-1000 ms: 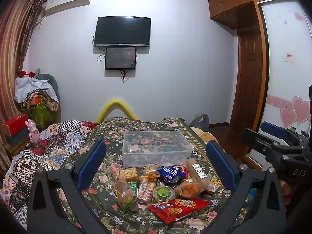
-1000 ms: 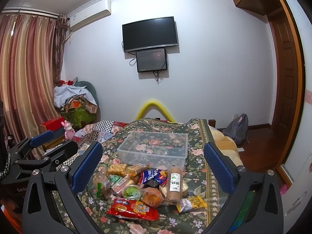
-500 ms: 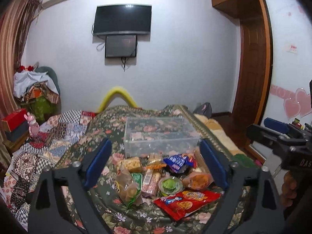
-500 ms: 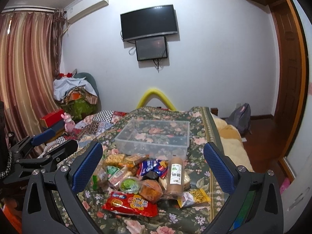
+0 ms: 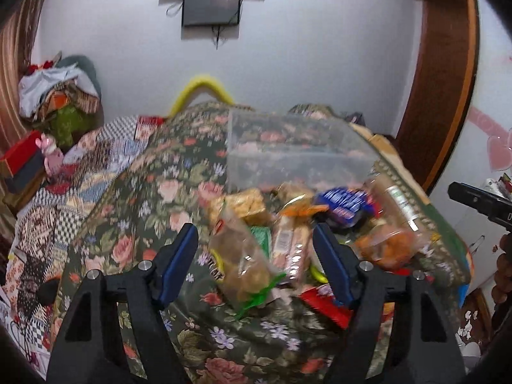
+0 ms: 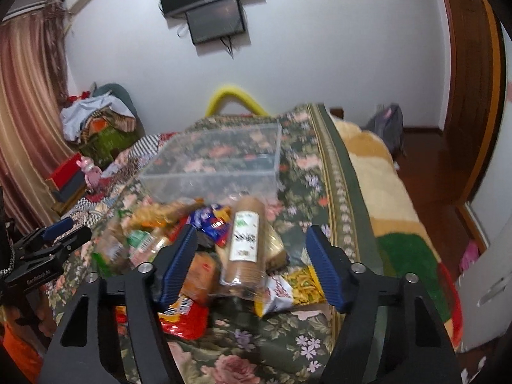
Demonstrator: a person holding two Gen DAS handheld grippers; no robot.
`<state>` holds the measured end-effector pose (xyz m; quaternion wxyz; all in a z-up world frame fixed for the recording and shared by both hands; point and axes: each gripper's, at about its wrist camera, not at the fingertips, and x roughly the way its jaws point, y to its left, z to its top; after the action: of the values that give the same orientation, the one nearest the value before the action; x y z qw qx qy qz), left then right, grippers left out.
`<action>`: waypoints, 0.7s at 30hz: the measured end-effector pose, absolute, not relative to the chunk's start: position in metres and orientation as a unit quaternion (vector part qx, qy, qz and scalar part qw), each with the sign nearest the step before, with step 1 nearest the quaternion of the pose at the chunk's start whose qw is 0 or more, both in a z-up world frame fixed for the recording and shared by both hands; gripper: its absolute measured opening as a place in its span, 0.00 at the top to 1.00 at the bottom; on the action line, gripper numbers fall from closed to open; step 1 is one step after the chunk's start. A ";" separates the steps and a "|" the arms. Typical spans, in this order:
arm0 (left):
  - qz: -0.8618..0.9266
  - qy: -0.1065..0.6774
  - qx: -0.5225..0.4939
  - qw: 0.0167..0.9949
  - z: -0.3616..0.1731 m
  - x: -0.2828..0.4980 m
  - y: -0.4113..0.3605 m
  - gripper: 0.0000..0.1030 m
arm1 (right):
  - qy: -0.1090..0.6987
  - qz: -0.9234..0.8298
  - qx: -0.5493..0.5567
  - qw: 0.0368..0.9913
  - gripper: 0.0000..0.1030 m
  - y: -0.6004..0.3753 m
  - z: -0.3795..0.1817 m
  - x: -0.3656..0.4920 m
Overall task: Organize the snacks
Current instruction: 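Grasp the cookie bag with the left tool while the right grasps the biscuit roll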
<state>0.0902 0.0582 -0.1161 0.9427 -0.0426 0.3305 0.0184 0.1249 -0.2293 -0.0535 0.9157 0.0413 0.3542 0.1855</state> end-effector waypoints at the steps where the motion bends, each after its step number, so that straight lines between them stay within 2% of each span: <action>1: 0.019 0.338 -0.046 0.940 -0.122 0.094 0.061 0.28 | 0.362 0.185 0.042 0.913 0.41 -0.230 -0.057 0.128; 5: 0.015 0.364 -0.049 0.930 -0.143 0.108 0.064 0.28 | 0.385 0.186 0.039 0.903 0.49 -0.229 -0.071 0.141; 14: 0.026 0.396 -0.050 0.916 -0.178 0.124 0.070 0.28 | 0.420 0.215 0.041 0.881 0.56 -0.213 -0.093 0.163; 19: 0.023 0.391 -0.050 0.919 -0.183 0.127 0.071 0.37 | 0.436 0.233 0.053 0.868 0.59 -0.207 -0.102 0.170; 21: 0.025 0.385 -0.043 0.922 -0.183 0.126 0.070 0.45 | 0.438 0.233 0.055 0.866 0.60 -0.208 -0.103 0.172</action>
<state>0.1260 0.0698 -0.1827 0.9217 -0.0429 0.3847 0.0246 0.1724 -0.2077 -0.1034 0.8662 0.0552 0.4383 0.2334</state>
